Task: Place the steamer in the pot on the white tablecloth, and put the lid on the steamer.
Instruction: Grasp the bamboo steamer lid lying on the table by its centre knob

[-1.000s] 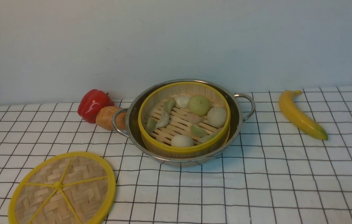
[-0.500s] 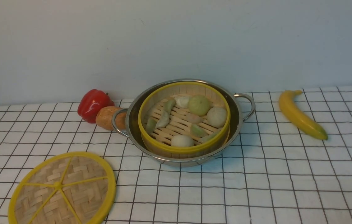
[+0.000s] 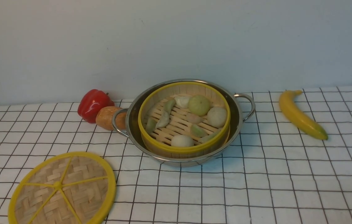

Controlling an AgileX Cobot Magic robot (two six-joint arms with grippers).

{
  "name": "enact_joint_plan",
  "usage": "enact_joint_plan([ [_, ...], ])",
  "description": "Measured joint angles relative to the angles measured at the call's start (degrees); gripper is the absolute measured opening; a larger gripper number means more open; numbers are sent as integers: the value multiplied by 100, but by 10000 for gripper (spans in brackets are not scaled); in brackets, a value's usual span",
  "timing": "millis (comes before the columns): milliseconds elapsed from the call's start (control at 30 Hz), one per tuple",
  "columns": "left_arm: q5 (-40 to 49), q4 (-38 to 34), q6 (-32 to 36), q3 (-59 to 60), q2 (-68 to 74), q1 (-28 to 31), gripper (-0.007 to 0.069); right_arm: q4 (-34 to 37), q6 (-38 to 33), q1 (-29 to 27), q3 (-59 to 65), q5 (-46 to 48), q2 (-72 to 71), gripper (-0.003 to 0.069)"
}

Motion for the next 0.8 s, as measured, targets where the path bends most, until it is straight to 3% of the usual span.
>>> enact_joint_plan([
  [67,-27,-30,0,0,0,0,243,0,0,0,0,0,0,240],
  [300,-1017,-1406,-694,0,0,0,243,0,0,0,0,0,0,240],
  [533,-1523,-1791,-1026,-11,0,0,243,0,0,0,0,0,0,240],
  [767,-506,-1771,-1058,-1027,201,0,243,0,0,0,0,-6,0,240],
  [800,146,-1750,-1039,-1498,467,0,243,0,0,0,0,-6,0,240],
])
